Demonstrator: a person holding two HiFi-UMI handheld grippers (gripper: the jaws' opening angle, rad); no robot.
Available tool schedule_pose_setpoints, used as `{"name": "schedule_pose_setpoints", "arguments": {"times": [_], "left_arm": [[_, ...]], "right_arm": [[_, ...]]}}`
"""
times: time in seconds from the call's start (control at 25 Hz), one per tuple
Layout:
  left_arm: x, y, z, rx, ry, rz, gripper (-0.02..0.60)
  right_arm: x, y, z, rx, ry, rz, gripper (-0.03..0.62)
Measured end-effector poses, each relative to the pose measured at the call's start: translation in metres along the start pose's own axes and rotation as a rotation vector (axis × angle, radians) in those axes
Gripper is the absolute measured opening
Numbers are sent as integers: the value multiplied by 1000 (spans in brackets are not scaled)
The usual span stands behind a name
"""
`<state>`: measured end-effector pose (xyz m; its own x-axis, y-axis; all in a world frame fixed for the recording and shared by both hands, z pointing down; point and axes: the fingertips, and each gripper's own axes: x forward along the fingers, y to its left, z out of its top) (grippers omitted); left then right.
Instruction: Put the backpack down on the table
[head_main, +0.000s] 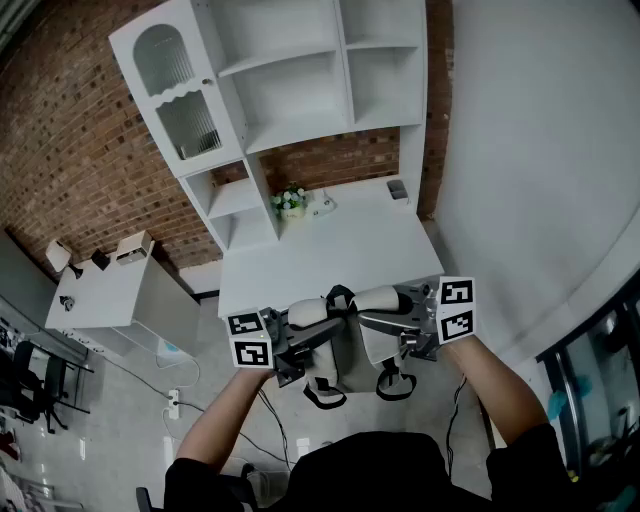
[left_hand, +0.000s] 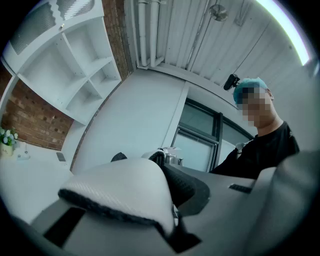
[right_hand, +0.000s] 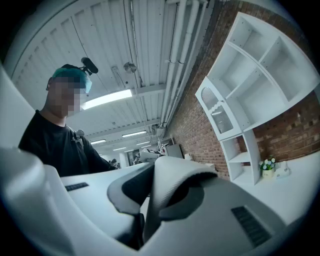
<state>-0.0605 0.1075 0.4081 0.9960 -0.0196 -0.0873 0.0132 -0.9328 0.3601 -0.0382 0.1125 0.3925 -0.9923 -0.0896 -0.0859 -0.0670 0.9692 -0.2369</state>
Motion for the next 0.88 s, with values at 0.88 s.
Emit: {"name": "schedule_pose_setpoints", "arguments": {"times": [0.88], "left_arm": [[49,30,-21,-82,-15,89,58]], "right_arm": [[-49,-36,-14,116,-20,-12,51]]}}
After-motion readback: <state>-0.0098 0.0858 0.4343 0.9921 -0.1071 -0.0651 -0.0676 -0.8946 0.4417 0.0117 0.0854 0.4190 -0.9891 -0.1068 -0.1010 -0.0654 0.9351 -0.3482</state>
